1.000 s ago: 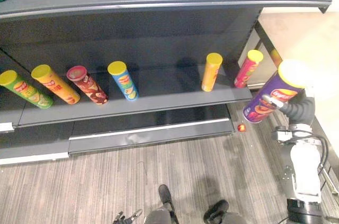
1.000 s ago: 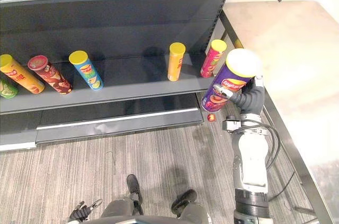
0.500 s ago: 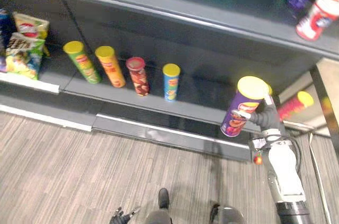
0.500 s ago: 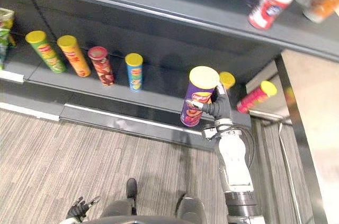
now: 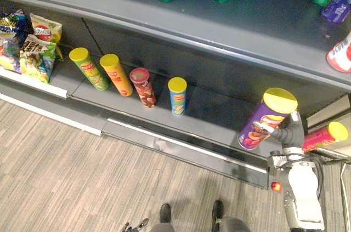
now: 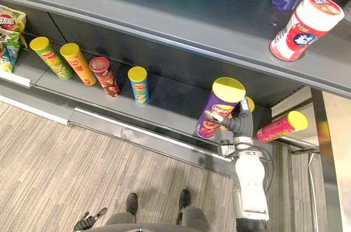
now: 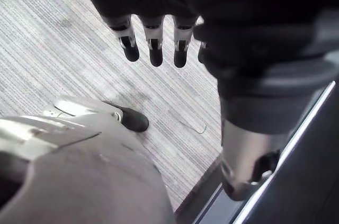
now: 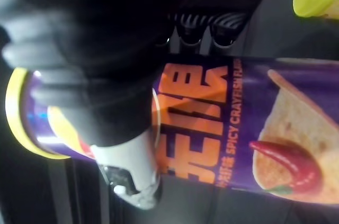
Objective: Put the gum and the chips on the shelf.
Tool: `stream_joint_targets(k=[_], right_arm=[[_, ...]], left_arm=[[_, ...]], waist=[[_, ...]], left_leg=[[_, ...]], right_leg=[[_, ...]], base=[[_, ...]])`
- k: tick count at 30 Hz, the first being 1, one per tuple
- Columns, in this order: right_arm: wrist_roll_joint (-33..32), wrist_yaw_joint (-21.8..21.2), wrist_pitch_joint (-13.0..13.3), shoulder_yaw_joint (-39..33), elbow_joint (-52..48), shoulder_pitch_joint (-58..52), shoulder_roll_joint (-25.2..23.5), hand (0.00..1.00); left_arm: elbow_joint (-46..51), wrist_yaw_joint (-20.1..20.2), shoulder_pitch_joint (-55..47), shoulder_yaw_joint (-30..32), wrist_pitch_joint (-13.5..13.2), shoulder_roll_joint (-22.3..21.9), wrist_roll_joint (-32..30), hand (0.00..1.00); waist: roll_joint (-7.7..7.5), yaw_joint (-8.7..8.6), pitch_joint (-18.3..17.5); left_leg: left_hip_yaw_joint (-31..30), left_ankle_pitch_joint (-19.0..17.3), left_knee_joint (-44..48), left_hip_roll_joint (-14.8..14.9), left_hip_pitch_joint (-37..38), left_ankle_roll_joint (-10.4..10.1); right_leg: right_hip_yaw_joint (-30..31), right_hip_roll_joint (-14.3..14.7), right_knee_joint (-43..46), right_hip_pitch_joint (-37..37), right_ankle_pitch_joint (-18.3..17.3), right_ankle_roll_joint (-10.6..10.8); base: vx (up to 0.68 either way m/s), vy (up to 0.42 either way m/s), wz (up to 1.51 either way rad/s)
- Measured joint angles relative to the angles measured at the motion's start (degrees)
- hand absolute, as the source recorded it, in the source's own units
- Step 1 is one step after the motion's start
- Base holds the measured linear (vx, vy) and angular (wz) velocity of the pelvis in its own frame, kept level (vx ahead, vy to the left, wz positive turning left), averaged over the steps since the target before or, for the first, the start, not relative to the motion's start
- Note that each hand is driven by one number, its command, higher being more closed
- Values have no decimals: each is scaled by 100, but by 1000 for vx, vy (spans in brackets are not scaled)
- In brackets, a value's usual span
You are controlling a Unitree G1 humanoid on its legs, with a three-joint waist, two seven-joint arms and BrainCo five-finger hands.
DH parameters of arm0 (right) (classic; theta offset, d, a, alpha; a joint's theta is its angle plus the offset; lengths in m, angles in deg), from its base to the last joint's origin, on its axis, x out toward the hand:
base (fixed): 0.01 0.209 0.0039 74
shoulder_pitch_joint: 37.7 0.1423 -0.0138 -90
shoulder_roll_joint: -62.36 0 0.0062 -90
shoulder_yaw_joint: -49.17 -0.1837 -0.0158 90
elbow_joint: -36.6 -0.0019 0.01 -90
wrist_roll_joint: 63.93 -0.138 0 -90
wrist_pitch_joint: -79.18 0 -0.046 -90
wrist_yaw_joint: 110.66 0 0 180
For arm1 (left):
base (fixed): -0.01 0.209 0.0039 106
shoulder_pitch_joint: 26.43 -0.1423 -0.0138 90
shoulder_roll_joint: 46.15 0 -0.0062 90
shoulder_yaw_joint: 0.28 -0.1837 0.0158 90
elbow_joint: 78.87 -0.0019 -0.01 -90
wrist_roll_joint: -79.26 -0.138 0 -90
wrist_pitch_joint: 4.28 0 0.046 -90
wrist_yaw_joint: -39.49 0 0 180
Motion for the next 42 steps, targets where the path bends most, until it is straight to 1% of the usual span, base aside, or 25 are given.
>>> stream_joint_targets(k=[2, 7, 10, 15, 18, 20, 21, 23, 24, 25, 26, 28, 29, 31, 32, 33, 34, 36, 37, 38, 41, 42], right_arm=[[26, 5, 0, 214, -33, -1, -25, 100], [244, -1, 44, 782, -176, 62, -27, 100], [254, -1, 48, 935, -177, 61, -23, 100], [303, 27, 49, 1231, -176, 133, -3, 100], [483, 170, 50, 1484, -118, 348, 4, 100], [698, 350, 55, 1600, 82, 722, -1, 100], [701, 414, 55, 1617, 184, 851, -5, 100], [935, 755, 54, 1647, 636, 1448, -8, 100], [937, 823, 54, 1641, 758, 1595, -7, 100], [1077, 1018, 52, 1636, 980, 1900, -15, 100], [1143, 1107, 47, 1619, 1091, 2057, -19, 100], [1365, 1437, 41, 1528, 1382, 2624, -61, 100], [1370, 1542, 41, 1497, 1441, 2783, -81, 100], [1585, 1868, 38, 1218, 1622, 3245, -131, 100], [1727, 2101, 13, 1002, 1822, 3588, -131, 100], [1802, 2184, 9, 906, 1892, 3711, -130, 100], [1821, 2357, -8, 729, 1976, 3920, -113, 100], [1823, 2530, -22, 502, 2067, 4210, -84, 100], [1834, 2678, -51, 363, 2132, 4443, 9, 100], [1948, 2817, -92, 256, 2184, 4655, 120, 100], [2043, 3028, -114, 57, 2326, 4968, 231, 100], [2043, 3055, -117, 6, 2380, 5030, 240, 100]], left_arm=[[0, -20, 70, -1, -1, -1, -9, 0], [9, -83, 93, -11, -6, -19, -74, 0], [-2, -95, 110, -72, -15, 5, -276, 0], [-16, -120, 147, -191, -16, 31, -311, 0], [-67, -233, 202, -346, -14, 30, -408, 0], [-79, -318, 284, -521, -10, 28, -558, 0], [-73, -338, 311, -564, -11, 28, -558, 0], [-54, -476, 493, -805, -20, 27, -562, 0], [-52, -503, 554, -858, -20, 26, -560, 0], [2, -544, 665, -999, -37, -3, -549, 0], [46, -562, 717, -1063, -51, -19, -548, 0], [221, -707, 851, -1382, -125, -119, -543, 0], [292, -729, 878, -1455, -146, -145, -542, 0], [499, -761, 1035, -1733, -185, -231, -541, 0], [701, -797, 1107, -1945, -241, -235, -545, 0], [778, -826, 1143, -2020, -264, -232, -545, 0], [912, -881, 1232, -2177, -293, -216, -546, 0], [1068, -943, 1340, -2338, -348, -184, -549, 0], [1141, -966, 1455, -2408, -397, -184, -550, 0], [1219, -988, 1560, -2493, -440, -175, -550, 0], [1298, -1135, 1705, -2557, -506, -129, -551, 0], [1298, -1165, 1724, -2560, -508, -119, -551, 0]], waist=[[0, 4, -1], [1, 21, -3], [7, 8, -6], [6, 13, -8], [82, 15, -49], [166, 32, -27], [189, 40, -14], [288, 93, 47], [322, 94, 68], [388, 103, 168], [412, 114, 243], [514, 204, 414], [533, 219, 483], [624, 263, 693], [677, 297, 884], [702, 296, 961], [741, 317, 1105], [767, 354, 1273], [816, 404, 1433], [910, 416, 1525], [1039, 447, 1618], [1058, 464, 1643]], left_leg=[[121, -18, 0, -11, 7, -27], [501, -26, 0, -53, 84, -38], [523, -32, -1, -88, 87, -43], [530, -7, -2, -116, -34, -14], [498, 78, -3, -137, -175, 19], [480, 159, -3, -159, -291, 26], [475, 179, -4, -165, -318, 38], [432, 274, -3, -189, -508, 56], [387, 301, -3, -200, -565, 65], [335, 358, -4, -217, -633, 74], [339, 372, -4, -221, -637, 81], [331, 427, -3, -242, -829, 65], [332, 455, -2, -247, -881, 71], [305, 558, -1, -267, -1087, 101], [260, 607, 1, -273, -1174, 102], [226, 635, 2, -273, -1206, 125], [179, 671, 3, -271, -1275, 120], [147, 632, 250, -272, -1522, 104], [129, 552, 509, -270, -1701, 93], [56, 523, 723, -271, -1950, 91], [-19, 522, 840, -256, -2219, 92], [-22, 522, 867, -255, -2256, 92]], right_leg=[[50, 0, -85, 5, 52, -50], [247, -8, -273, 15, 254, -28], [299, -35, -277, -1, 284, 2], [295, -58, -390, -65, 405, 9], [266, -80, -418, -175, 483, -2], [251, -101, -449, -264, 561, 0], [243, -107, -449, -291, 577, -1], [211, -132, -451, -462, 659, -5], [183, -144, -449, -503, 675, -6], [145, -163, -451, -543, 714, -4], [149, -167, -450, -551, 730, -8], [150, -185, -446, -739, 803, -12], [153, -189, -445, -795, 831, -15], [130, -207, -445, -981, 906, -16], [99, -214, -441, -1042, 934, -22], [72, -216, -436, -1057, 939, -25], [23, -219, -383, -1133, 938, -27], [8, -240, -285, -1285, 936, -28], [9, -252, -199, -1386, 932, -35], [-41, -273, -48, -1562, 907, -67], [-131, -285, 195, -1847, 839, -133], [-130, -290, 250, -1894, 817, -137]], base=[[41, 13, -14], [-4, 18, -27], [-51, 11, -9], [-96, -4, 1], [-81, -10, 5], [-72, -6, 5], [-78, 0, 5], [-108, 11, 10], [-106, 19, 22], [-50, 12, 16], [-74, 16, 9], [-101, 19, 1], [-88, 20, 5], [-77, 19, 9], [-71, 18, 16], [-53, 16, 21], [-25, 10, 16], [-22, 16, 12], [-36, 21, 16], [-40, 20, 17], [-50, -6, 15], [-61, -25, 7]])
